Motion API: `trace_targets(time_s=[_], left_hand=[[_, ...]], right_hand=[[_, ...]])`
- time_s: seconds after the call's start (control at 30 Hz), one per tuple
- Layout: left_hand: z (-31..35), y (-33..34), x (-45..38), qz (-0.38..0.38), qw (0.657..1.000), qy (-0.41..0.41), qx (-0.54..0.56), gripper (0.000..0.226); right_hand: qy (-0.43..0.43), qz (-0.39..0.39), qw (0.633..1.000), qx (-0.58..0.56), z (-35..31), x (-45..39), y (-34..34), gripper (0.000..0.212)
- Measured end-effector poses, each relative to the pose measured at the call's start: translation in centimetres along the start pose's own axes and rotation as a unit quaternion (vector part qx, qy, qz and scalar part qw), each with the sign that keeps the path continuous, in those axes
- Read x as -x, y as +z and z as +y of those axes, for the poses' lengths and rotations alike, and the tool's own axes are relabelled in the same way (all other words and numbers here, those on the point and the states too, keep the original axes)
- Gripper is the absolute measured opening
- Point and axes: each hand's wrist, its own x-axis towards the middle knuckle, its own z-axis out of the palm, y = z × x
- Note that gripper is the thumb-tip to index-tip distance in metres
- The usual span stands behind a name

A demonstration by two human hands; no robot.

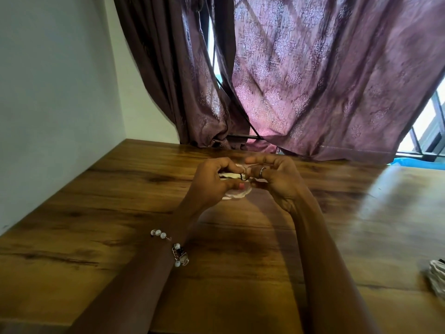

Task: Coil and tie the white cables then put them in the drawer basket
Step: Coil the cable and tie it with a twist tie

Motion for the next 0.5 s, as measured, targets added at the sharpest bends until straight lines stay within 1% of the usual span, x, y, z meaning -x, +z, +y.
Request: trace_targets(time_s=[0.2, 0.4, 0.5], left_hand=[[0.1, 0.2, 0.2, 0.039, 0.999, 0.000, 0.012, 0.030], [0.0, 0.5, 0.3, 0.048, 0.998, 0.026, 0.015, 0.030], [0.3, 0.7, 0.5, 0.051, 0.998, 0.030, 0.032, 0.029]], right_hand=[[-0.015, 0.028, 0.997, -0.069, 0.0, -0.3, 0.1, 0.025], [-0.007, 0.000, 0.986, -0.165, -0.2, -0.1, -0.4, 0.031], [-0.012, 0.000, 0.985, -0.172, -0.3, -0.2, -0.7, 0.035]])
